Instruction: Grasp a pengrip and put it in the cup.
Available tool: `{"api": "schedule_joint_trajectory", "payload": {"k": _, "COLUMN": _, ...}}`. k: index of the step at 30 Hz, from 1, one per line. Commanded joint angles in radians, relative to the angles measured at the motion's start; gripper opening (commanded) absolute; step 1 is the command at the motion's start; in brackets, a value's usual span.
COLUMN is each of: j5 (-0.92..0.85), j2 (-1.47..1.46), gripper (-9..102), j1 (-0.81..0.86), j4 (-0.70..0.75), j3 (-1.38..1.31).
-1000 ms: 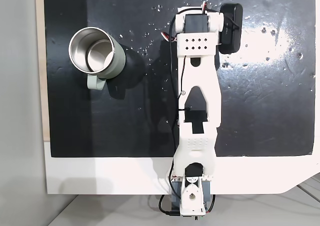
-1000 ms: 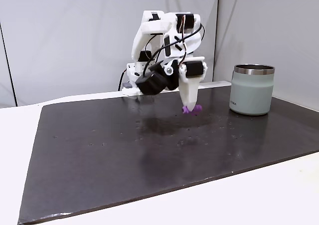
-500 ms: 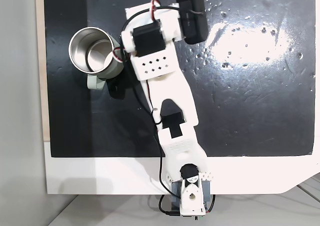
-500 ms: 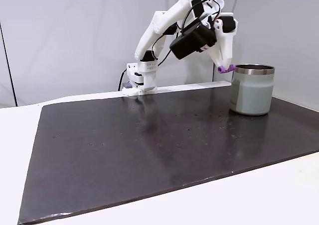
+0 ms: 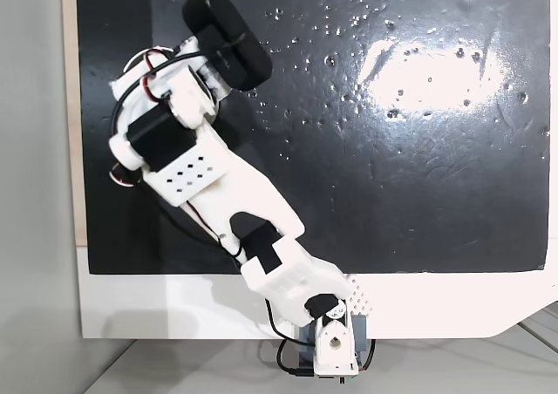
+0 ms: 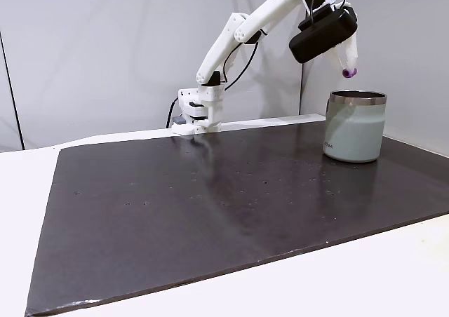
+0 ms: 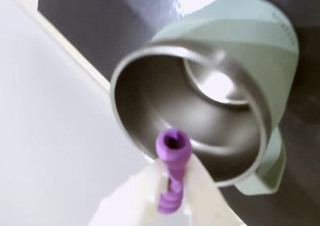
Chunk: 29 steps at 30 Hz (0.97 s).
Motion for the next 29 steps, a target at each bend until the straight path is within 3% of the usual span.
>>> {"api": "schedule_joint_trajectory", "payload": {"k": 1, "j5": -0.015, "j2": 0.08, "gripper": 0, "j1": -0.023, "j4": -0.021, "j3": -0.054}}
{"api": "schedule_joint_trajectory", "payload": {"k": 8, "j5": -0.011, "j2": 0.072, "gripper": 0, "j1": -0.002, "j4": -0.028, "j3": -0.054}}
{"api": "schedule_joint_trajectory", "payload": {"k": 12, "j5": -0.005, "j2": 0.072, "gripper": 20, "j1": 0.014, "j4": -0.028, "j3": -0.054}}
{"api": "schedule_joint_trajectory", "payload": {"k": 14, "j5": -0.003, "j2": 0.072, "gripper": 23, "j1": 0.02, "j4": -0.028, "j3": -0.054}}
{"api": "schedule_joint_trajectory", "payload": {"k": 29, "j5": -0.002, "j2": 0.077, "gripper": 24, "j1": 0.028, "j4": -0.023, "j3": -0.054}}
